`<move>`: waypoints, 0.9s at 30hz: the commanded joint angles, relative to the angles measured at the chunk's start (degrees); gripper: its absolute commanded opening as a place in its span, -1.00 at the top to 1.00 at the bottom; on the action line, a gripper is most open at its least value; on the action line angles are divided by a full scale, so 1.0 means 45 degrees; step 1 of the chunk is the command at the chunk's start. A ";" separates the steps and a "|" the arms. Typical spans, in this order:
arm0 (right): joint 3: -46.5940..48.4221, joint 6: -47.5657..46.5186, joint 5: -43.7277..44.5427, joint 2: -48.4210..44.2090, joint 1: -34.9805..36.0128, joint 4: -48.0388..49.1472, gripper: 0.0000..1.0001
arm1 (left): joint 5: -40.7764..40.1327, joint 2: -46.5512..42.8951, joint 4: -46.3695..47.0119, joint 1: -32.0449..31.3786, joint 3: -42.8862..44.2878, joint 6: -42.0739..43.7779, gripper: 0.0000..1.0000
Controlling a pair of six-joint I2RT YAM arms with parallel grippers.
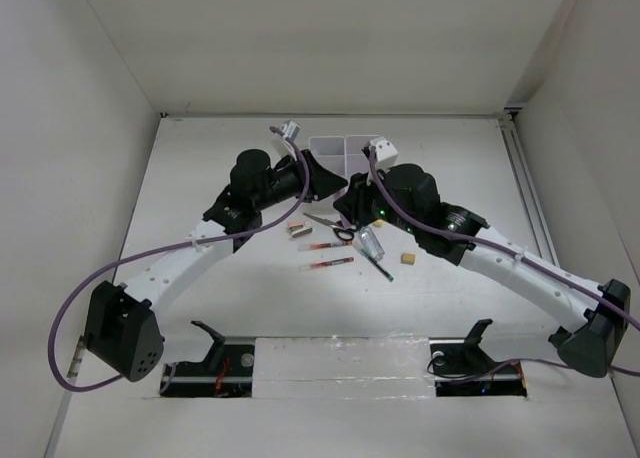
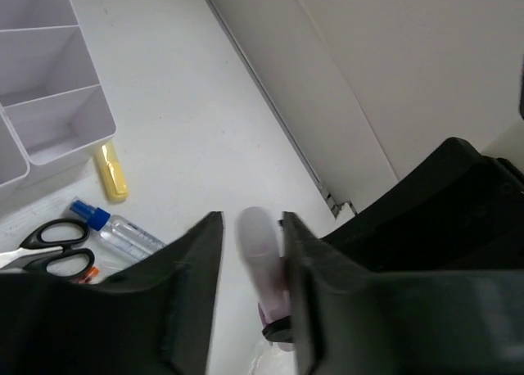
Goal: Sort the stationery into containers
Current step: Place the pen in the storage box.
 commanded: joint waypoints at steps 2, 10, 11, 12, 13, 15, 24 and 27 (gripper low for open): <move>0.0201 0.0110 0.0125 -0.0451 0.0138 0.1157 1.00 | 0.0001 0.0135 0.0463 0.0009 0.0623 0.0098 0.62; -0.0460 -0.0321 0.1040 -0.0899 0.0256 0.1411 -1.00 | -0.1670 0.0877 -0.0065 0.0009 0.2107 0.1811 1.00; -0.0462 -0.0321 0.1836 -0.1036 0.0256 0.1141 -1.00 | -0.2297 0.1072 -0.0277 0.0009 0.2302 0.2107 1.00; -0.0616 -0.0321 0.2250 -0.1347 0.0256 0.0906 -1.00 | -0.2864 0.1209 -0.0279 0.0009 0.2652 0.2439 1.00; -0.0753 -0.0437 0.2660 -0.1504 0.0256 0.0343 -1.00 | -0.3972 0.1346 -0.0279 0.0009 0.2791 0.2809 1.00; -0.1083 -0.0438 0.3502 -0.1894 0.0256 -0.0129 -1.00 | -0.4936 0.1951 -0.0047 0.0009 0.3336 0.3825 1.00; -0.3058 -0.0301 0.3895 -0.5098 0.0256 -0.1341 -1.00 | -0.7555 0.5075 0.2201 0.0400 0.5368 0.5370 1.00; -0.3196 -0.0185 0.4011 -0.5723 0.0138 -0.1654 -1.00 | -0.7968 0.6150 0.2454 0.0400 0.6150 0.5508 1.00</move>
